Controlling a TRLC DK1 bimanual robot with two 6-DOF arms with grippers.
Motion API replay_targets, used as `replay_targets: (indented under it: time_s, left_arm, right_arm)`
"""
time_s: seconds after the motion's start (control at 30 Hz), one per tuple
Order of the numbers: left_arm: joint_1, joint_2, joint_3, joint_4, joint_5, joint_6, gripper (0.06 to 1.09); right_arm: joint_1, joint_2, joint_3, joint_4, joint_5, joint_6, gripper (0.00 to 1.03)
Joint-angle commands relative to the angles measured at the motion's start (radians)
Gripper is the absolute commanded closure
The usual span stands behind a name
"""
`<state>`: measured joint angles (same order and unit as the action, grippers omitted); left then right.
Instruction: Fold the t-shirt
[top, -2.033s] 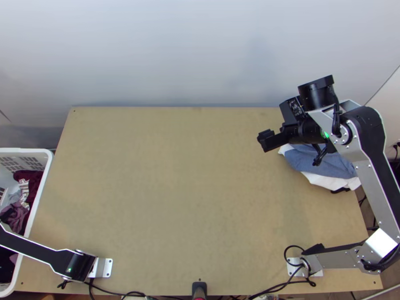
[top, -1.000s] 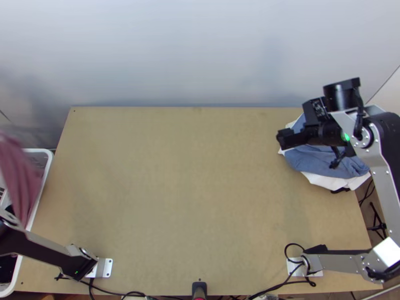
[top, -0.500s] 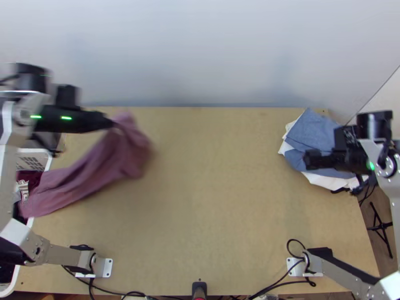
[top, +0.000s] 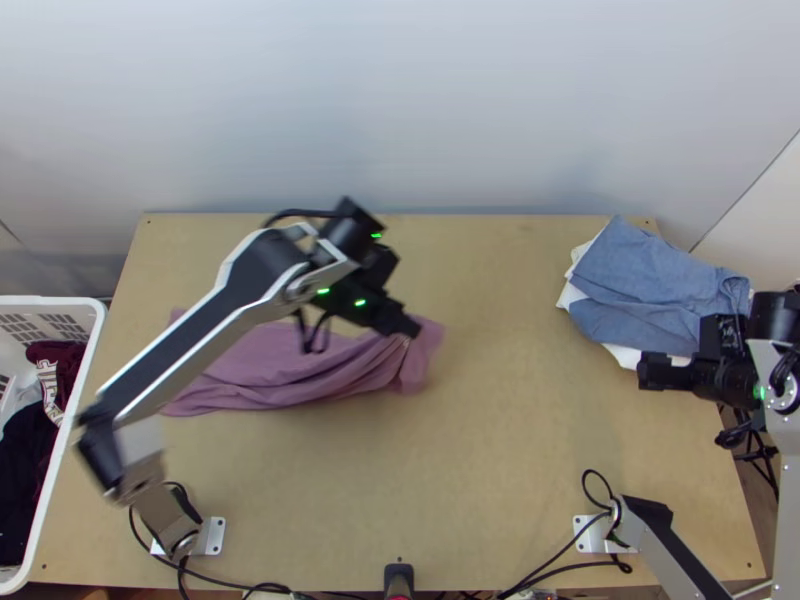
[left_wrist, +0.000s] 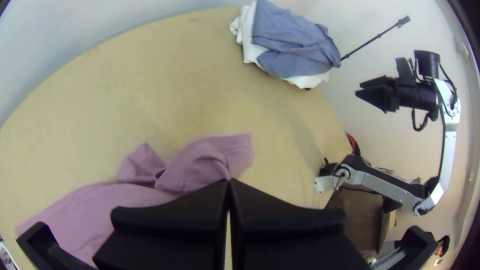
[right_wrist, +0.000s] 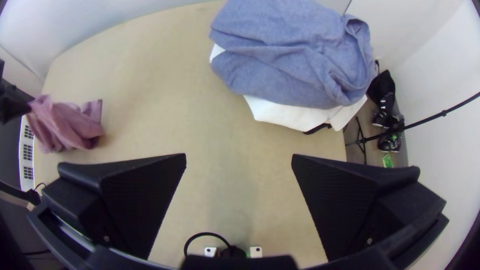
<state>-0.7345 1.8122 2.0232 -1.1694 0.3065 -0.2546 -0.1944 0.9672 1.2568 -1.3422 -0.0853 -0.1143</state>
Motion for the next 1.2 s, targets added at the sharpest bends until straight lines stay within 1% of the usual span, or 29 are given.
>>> replay_targets:
  time_s: [0.0,0.03,0.13,0.23,0.27,0.3,0.33,0.37,0.43,0.47,0.5,0.57,0.6,0.73,0.87,1.0,1.1,1.17]
  left_arm:
    - [0.049,0.289,0.233,0.056,-0.081,-0.008,1.04]
    - [0.090,0.325,0.273,0.074,-0.087,-0.009,1.04]
    - [0.205,0.363,0.284,0.162,-0.127,-0.008,1.04]
    - [0.300,0.384,0.267,0.162,-0.135,0.000,1.04]
    - [0.326,0.386,0.247,0.162,-0.135,-0.002,1.01]
    - [0.351,0.386,0.226,0.159,-0.135,-0.003,0.96]
    - [0.371,0.386,0.207,0.152,-0.135,-0.005,0.86]
    - [0.386,0.388,0.192,0.142,-0.135,-0.006,0.72]
    - [0.403,0.394,0.178,0.113,-0.135,-0.008,0.60]
    - [0.409,0.397,0.177,0.102,-0.135,-0.006,0.49]
    - [0.414,0.397,0.177,0.093,-0.135,-0.005,0.35]
    - [0.425,0.392,0.181,0.083,-0.135,-0.008,0.16]
    - [0.431,0.384,0.184,0.082,-0.135,-0.014,0.10]
    - [0.460,0.326,0.184,0.033,-0.135,-0.017,0.10]
    - [0.475,0.217,0.129,-0.076,-0.153,0.043,0.10]
    - [0.475,0.055,-0.050,-0.093,-0.270,0.143,0.10]
    - [0.484,-0.045,-0.173,-0.147,-0.313,0.202,0.11]
    - [0.492,-0.116,-0.258,-0.161,-0.362,0.221,0.11]
  right_arm:
    - [-0.034,-0.025,-0.086,0.000,-0.054,-0.058,0.05]
    - [-0.031,-0.019,-0.088,0.000,-0.064,-0.065,0.05]
    - [-0.019,0.007,-0.088,0.000,-0.085,-0.082,0.05]
    - [0.027,0.045,-0.082,0.002,-0.099,-0.082,0.05]
    - [0.044,0.059,-0.083,0.002,-0.103,-0.082,0.05]
    - [0.066,0.076,-0.086,0.003,-0.108,-0.081,0.05]
    - [0.090,0.090,-0.086,0.005,-0.116,-0.081,0.04]
    - [0.122,0.105,-0.088,0.011,-0.117,-0.074,0.04]
    - [0.181,0.143,-0.083,0.026,-0.128,-0.054,0.04]
    - [0.208,0.163,-0.079,0.034,-0.136,-0.053,0.04]
    - [0.237,0.188,-0.071,0.037,-0.145,-0.053,0.04]
    - [0.296,0.237,-0.043,0.041,-0.159,-0.053,0.04]
    - [0.325,0.265,-0.025,0.044,-0.165,-0.053,0.04]
    - [0.417,0.389,0.066,0.052,-0.199,-0.067,0.04]
    - [0.484,0.519,0.165,0.110,-0.218,-0.073,0.05]
    - [0.543,0.679,0.291,0.155,-0.237,-0.068,0.05]
    - [0.598,0.788,0.383,0.196,-0.246,-0.064,0.06]
    - [0.628,0.857,0.447,0.215,-0.251,-0.064,0.07]
